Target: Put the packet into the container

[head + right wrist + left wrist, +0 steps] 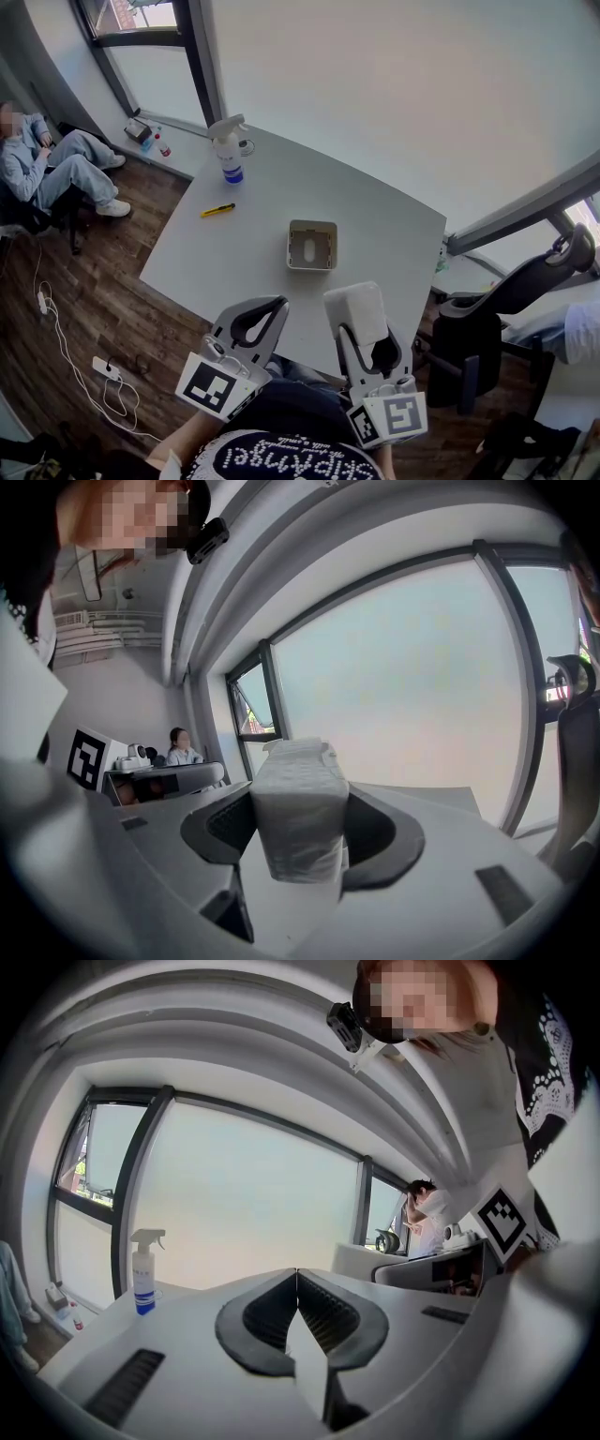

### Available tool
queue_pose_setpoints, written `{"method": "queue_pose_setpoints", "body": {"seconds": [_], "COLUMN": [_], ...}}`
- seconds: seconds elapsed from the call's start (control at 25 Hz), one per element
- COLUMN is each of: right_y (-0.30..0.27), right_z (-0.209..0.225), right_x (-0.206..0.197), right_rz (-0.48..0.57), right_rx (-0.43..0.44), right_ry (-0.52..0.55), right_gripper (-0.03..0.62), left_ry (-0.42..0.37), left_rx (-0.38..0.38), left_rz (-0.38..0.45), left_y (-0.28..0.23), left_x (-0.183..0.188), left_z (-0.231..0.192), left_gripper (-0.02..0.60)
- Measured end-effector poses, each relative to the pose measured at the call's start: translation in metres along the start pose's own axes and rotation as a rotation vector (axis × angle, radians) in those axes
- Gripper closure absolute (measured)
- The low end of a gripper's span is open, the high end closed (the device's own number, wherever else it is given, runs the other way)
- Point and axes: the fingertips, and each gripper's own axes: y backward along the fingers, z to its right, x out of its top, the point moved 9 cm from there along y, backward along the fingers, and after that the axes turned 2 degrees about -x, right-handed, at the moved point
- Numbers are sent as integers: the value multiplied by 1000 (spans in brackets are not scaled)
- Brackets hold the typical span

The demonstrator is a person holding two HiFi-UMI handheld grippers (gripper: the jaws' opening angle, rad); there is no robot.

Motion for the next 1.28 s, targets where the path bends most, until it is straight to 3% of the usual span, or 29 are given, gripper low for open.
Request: {"method": "queue_pose_setpoints", "body": {"seconds": [0.44, 0.76, 1.28], "right_y": [-41, -70, -105], "right_z": [24, 36, 28], "right_x": [18, 27, 13], "right_rz": [29, 1, -38], "right_rx": [30, 92, 66], "right_ry": [99, 91, 109], "right_gripper": [327, 327, 327], "left_ry": [9, -14, -12], "left_rx": [42, 44, 53], "left_rz": [-10, 16, 10], "left_y": [-7, -12, -7], "left_x": [2, 9, 8], "left_z": [-8, -12, -7], "left_gripper": [574, 574, 574]}}
